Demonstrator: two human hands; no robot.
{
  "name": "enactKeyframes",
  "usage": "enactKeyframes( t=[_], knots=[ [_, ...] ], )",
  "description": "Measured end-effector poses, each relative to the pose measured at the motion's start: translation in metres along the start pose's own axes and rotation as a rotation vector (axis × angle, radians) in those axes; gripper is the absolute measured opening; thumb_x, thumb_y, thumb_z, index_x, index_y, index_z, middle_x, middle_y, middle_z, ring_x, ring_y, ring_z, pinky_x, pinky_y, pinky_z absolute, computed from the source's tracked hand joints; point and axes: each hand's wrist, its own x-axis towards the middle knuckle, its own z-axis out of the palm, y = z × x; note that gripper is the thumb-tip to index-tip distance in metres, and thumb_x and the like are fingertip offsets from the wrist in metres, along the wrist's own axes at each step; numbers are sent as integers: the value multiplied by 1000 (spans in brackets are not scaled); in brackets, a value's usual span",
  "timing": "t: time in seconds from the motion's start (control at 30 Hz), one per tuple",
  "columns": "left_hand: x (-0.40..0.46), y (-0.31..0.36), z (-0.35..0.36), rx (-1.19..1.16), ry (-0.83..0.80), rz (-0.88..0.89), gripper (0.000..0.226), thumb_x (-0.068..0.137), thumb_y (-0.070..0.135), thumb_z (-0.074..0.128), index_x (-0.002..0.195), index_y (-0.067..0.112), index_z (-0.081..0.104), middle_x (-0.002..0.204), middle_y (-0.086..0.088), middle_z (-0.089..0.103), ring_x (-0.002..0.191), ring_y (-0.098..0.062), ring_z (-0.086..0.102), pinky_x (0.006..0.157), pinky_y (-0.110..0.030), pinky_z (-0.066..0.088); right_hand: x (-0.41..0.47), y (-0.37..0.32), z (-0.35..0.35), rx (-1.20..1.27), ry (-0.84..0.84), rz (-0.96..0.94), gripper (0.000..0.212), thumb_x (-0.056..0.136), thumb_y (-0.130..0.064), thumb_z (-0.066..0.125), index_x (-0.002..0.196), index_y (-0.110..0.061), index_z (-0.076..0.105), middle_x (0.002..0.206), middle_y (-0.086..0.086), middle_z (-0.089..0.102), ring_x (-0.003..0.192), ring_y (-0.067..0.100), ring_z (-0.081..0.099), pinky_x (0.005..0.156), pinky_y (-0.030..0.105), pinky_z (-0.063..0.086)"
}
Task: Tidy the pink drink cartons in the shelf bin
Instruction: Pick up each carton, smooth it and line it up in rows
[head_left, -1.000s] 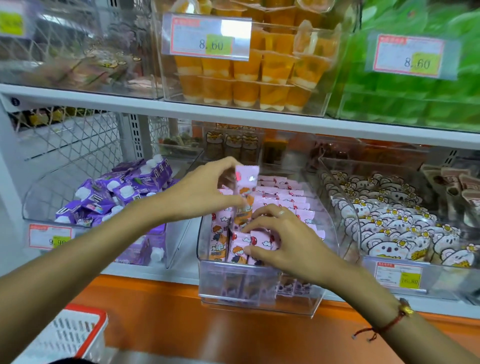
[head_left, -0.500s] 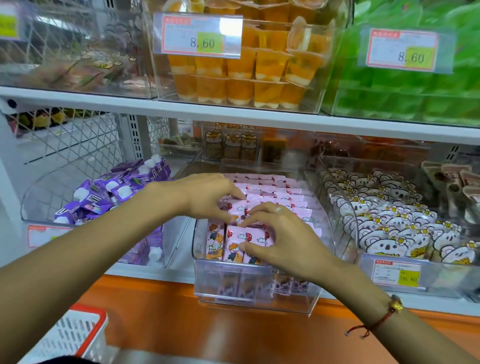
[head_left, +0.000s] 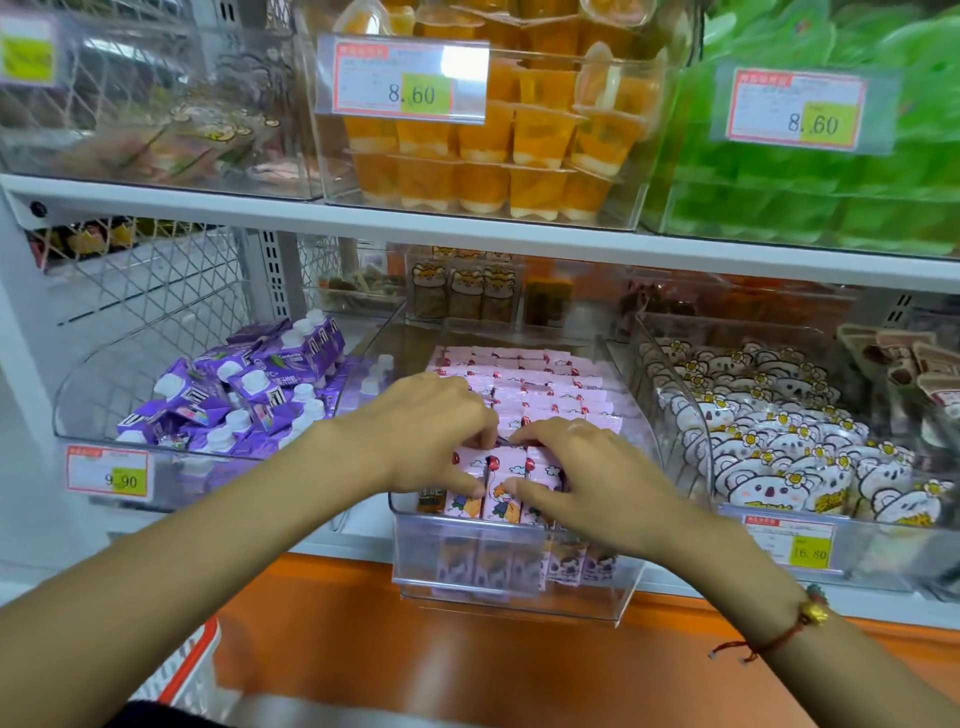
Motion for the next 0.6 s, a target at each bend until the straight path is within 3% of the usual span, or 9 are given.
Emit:
enactKeyframes(
  t=[0.23,0.37,0.47,0.53,0.6],
  knots=[
    [-17,-9,-15,-144,86,0,28,80,52,68,99,32,68,79,17,53,85,-5,50,73,-24,26,0,-1,0,7,7,6,52,88,-54,56,133,-30,47,126,-7,58,106,14,54,75,25,33],
    [-29,-16,-35,-345,175,-57,20,78,46,72,91,31,70,79,15,61,77,-3,54,70,-20,39,-1,-3,-3,12,12,12,61,87,-56,56,139,-28,41,136,-6,50,119,13,46,91,28,39],
    [-35,-16,-50,-490,334,-23,17,80,39,71,95,31,69,88,9,61,84,-8,57,76,-38,47,-2,-18,-14,276,125,-2,72,75,-71,53,137,-38,39,138,-17,44,126,4,37,98,26,37],
    [-35,-11,-56,-603,467,19,16,83,33,70,98,28,70,93,9,60,88,-8,59,77,-36,50,-1,-30,-18,507,161,-23,65,75,-69,56,133,-42,41,136,-24,44,125,-3,39,98,22,36],
    [-33,-3,-56,-749,573,30,16,84,27,70,100,25,69,96,12,59,94,-7,61,80,-27,53,3,-38,-16,605,179,-15,51,83,-53,61,129,-37,47,127,-21,53,116,-3,48,94,20,41]
  ],
)
